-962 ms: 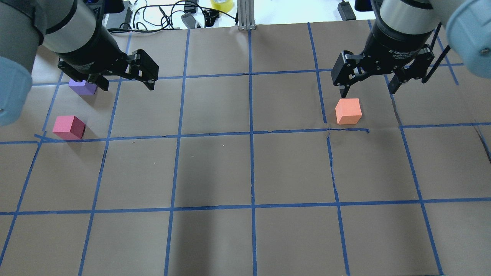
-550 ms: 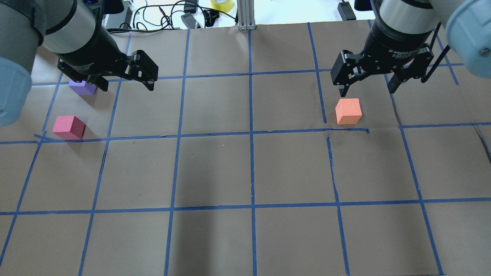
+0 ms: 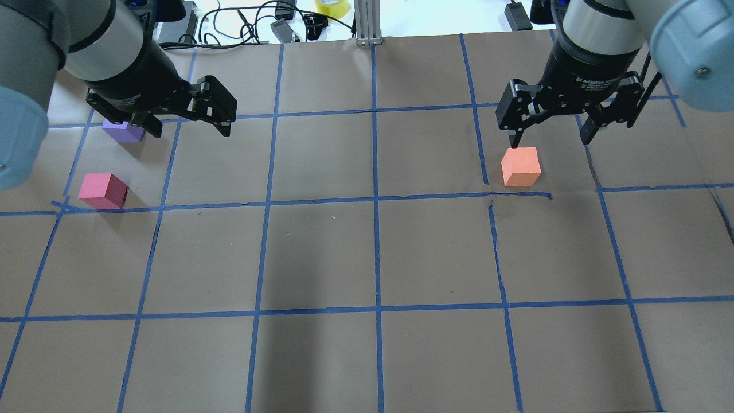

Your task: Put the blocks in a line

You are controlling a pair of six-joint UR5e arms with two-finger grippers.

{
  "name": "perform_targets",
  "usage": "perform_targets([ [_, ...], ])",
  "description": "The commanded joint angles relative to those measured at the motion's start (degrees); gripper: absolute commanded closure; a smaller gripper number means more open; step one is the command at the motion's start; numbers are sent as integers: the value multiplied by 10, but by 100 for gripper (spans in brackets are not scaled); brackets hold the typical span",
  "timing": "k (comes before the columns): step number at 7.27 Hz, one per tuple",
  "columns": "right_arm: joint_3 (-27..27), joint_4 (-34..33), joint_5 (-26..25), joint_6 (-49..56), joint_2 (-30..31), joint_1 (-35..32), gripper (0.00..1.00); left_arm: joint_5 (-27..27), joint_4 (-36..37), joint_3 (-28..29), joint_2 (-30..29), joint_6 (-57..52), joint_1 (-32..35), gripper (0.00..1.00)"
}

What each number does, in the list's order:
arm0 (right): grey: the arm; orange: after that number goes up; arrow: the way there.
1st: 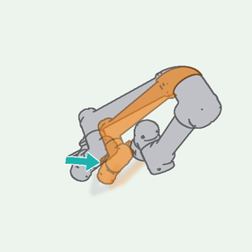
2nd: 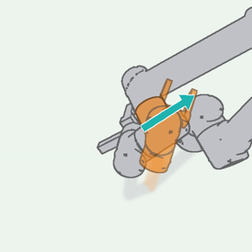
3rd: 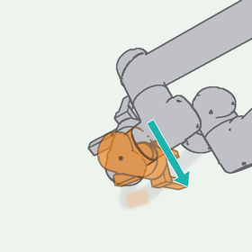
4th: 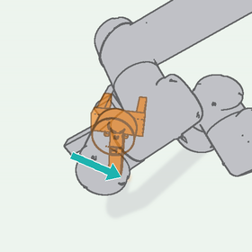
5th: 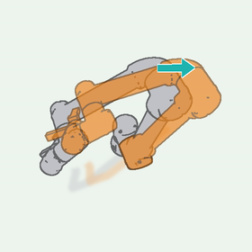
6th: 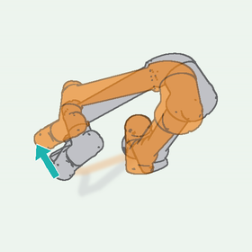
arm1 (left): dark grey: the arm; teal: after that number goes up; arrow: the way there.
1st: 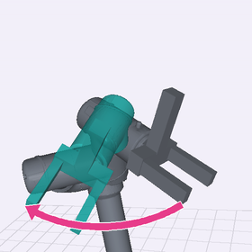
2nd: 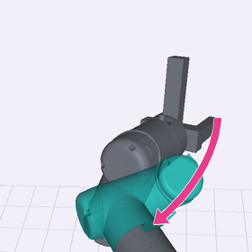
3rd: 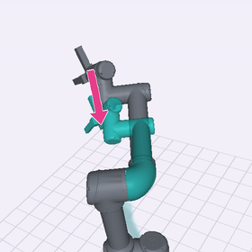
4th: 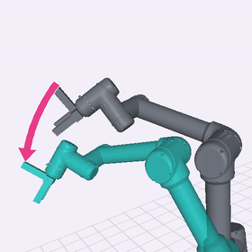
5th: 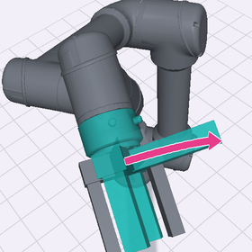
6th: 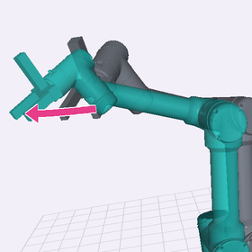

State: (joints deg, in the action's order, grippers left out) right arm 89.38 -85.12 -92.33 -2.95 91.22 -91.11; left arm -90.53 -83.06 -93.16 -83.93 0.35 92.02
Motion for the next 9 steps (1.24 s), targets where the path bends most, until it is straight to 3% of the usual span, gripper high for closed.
perform_targets([
  [1, 4, -3, 1, 4, -18, 28, 0, 0, 0, 0, 1, 0, 0, 0],
  [2, 4, -7, 10, 25, -25, 45, 0, 0, 0, -1, 1, 0, 1, 0],
  [5, 20, -123, 11, 75, -79, 61, 0, 0, 0, -1, 0, 0, 0, 0],
  [7, 22, -217, 10, 87, -147, 62, 0, -1, 0, -1, 1, 0, 0, 0],
  [9, 25, -243, 11, 87, -189, 62, 0, -1, -1, -2, 1, 0, 0, 0],
])
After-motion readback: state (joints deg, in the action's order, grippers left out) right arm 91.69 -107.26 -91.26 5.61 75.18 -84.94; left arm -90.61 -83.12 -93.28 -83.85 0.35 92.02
